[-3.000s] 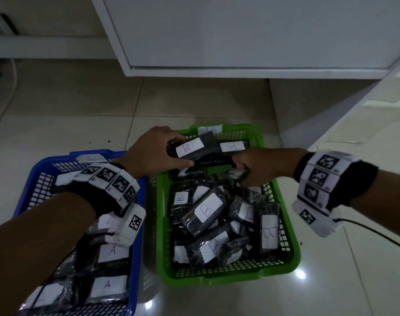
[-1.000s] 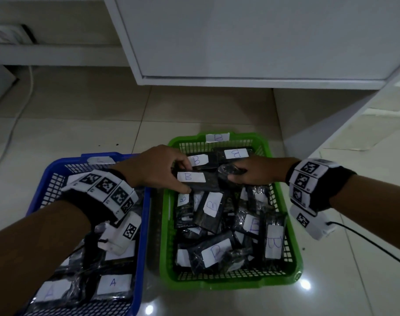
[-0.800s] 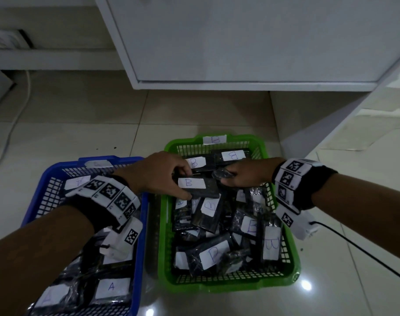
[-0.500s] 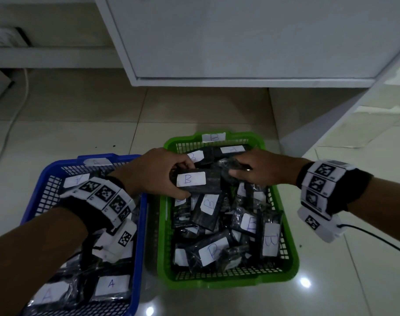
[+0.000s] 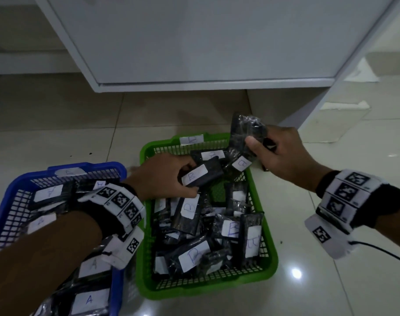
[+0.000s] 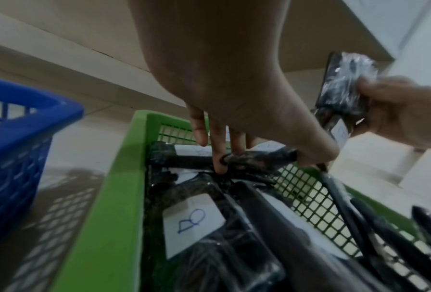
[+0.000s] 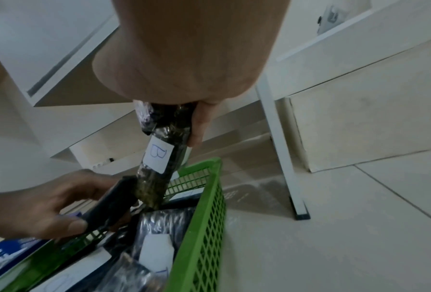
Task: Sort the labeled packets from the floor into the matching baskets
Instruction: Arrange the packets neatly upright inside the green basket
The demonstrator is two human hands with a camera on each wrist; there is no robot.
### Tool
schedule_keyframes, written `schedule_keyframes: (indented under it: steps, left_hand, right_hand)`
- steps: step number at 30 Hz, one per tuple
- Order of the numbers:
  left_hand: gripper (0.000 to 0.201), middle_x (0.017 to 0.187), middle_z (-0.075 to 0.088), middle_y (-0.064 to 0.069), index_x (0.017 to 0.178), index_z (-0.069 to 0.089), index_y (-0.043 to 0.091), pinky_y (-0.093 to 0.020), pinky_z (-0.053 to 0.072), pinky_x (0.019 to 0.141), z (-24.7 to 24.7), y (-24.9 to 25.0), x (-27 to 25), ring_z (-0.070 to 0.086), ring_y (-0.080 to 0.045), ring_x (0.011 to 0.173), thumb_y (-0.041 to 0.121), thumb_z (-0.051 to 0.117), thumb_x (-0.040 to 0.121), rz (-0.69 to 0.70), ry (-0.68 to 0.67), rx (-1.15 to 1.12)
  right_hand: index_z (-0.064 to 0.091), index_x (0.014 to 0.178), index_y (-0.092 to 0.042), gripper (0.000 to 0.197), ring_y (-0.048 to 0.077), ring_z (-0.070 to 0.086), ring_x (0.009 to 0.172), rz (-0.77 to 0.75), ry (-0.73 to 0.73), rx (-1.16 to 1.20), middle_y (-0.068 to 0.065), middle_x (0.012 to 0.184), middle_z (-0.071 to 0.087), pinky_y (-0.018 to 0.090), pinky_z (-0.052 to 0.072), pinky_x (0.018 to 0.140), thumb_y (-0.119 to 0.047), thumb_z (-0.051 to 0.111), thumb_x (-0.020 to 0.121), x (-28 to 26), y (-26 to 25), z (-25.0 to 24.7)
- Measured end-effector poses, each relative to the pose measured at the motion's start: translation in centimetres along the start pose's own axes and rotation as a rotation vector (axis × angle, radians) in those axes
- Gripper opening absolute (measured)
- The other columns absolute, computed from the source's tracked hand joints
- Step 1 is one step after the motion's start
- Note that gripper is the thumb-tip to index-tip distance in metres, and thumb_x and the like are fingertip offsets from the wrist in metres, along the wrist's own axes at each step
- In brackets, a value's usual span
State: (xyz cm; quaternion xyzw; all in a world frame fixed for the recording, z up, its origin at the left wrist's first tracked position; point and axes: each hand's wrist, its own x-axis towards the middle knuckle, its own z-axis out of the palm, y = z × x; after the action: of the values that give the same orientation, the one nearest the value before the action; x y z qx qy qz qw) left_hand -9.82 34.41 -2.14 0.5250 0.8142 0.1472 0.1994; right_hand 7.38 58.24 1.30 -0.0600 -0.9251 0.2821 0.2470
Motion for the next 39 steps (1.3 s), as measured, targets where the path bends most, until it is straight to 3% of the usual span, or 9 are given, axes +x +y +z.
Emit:
schedule_keyframes:
  steps: [4,8,13,16,20,26,29,33,39]
  left_hand:
    - [0.06,0.087,0.071,0.018,0.109,0.067,0.039,-0.029,0.056,0.069,0.4,-0.9,1.1,0.065,0.0,0.077,0.078,0.065,0.063,0.007,-0.082,0.187]
    - [0.066,0.087,0.069,0.014,0.109,0.067,0.038,-0.024,0.047,0.057,1.4,0.5,1.9,0.062,-0.008,0.078,0.084,0.054,0.064,0.063,-0.061,0.442]
    - [0.06,0.105,0.071,0.009,0.119,0.066,0.036,-0.031,0.054,0.075,4.2,3.5,2.8,0.064,-0.016,0.098,0.077,0.05,0.078,0.072,-0.068,0.425]
    - [0.051,0.108,0.068,0.0,0.12,0.063,0.032,-0.032,0.052,0.079,4.5,4.2,3.2,0.063,-0.022,0.099,0.069,0.049,0.088,0.124,-0.1,0.489]
    - [0.059,0.128,0.06,-0.008,0.139,0.052,0.025,-0.036,0.048,0.087,4.8,4.0,3.1,0.057,-0.028,0.114,0.061,0.055,0.092,0.097,-0.1,0.445]
    - [0.067,0.116,0.061,0.0,0.127,0.059,0.022,-0.028,0.05,0.079,4.7,3.4,2.6,0.061,-0.02,0.102,0.066,0.071,0.078,-0.006,-0.075,0.084]
    - [0.061,0.104,0.063,0.004,0.111,0.066,0.022,-0.032,0.055,0.069,3.8,3.8,1.6,0.061,-0.015,0.092,0.073,0.058,0.079,0.011,-0.01,0.348]
    - [0.038,0.1,0.064,0.001,0.101,0.064,0.021,-0.027,0.042,0.059,4.6,4.4,-0.6,0.063,-0.02,0.091,0.056,0.06,0.086,0.156,0.022,0.406]
    - [0.044,0.11,0.055,-0.008,0.112,0.056,0.016,-0.042,0.055,0.064,7.3,2.8,-3.8,0.051,-0.027,0.099,0.012,0.074,0.072,0.213,0.062,0.35]
  right_hand:
    - [0.054,0.068,-0.014,0.035,0.014,0.05,0.05,0.049,0.124,-0.027,-0.002,0.057,0.055,0.013,0.036,0.047,-0.036,0.054,0.095,-0.1,1.1,-1.1]
    - [0.066,0.081,-0.009,0.038,0.014,0.061,0.062,0.171,0.177,0.059,0.004,0.069,0.066,0.023,0.046,0.054,-0.04,0.051,0.097,0.3,1.4,-1.0]
    - [0.065,0.083,-0.01,0.024,0.0,0.06,0.063,0.213,0.149,0.209,-0.005,0.07,0.065,0.01,0.044,0.055,-0.027,0.054,0.097,0.3,-0.5,0.1]
    - [0.066,0.086,-0.006,0.029,0.004,0.065,0.068,0.197,0.101,0.243,0.001,0.075,0.069,0.017,0.051,0.055,-0.03,0.055,0.096,0.1,-0.7,0.7]
    - [0.066,0.091,-0.003,0.041,0.021,0.069,0.074,0.209,0.067,0.255,0.012,0.082,0.071,0.044,0.056,0.06,-0.042,0.052,0.095,-0.2,-0.3,1.4]
    - [0.064,0.088,-0.001,0.044,0.024,0.068,0.07,0.193,0.048,0.236,0.014,0.08,0.07,0.042,0.054,0.056,-0.043,0.051,0.095,-0.1,-0.6,1.7]
    - [0.065,0.09,0.0,0.042,0.022,0.069,0.072,0.227,0.062,0.261,0.014,0.081,0.071,0.041,0.055,0.059,-0.039,0.053,0.096,0.1,-0.7,2.1]
    - [0.069,0.089,-0.001,0.037,0.018,0.068,0.077,0.269,0.096,0.285,0.011,0.084,0.072,0.034,0.056,0.065,-0.034,0.054,0.097,0.0,-0.8,2.5]
    - [0.069,0.088,-0.006,0.038,0.016,0.068,0.077,0.372,0.12,0.31,0.003,0.082,0.073,0.029,0.055,0.066,-0.04,0.054,0.096,-0.1,-1.8,3.2]
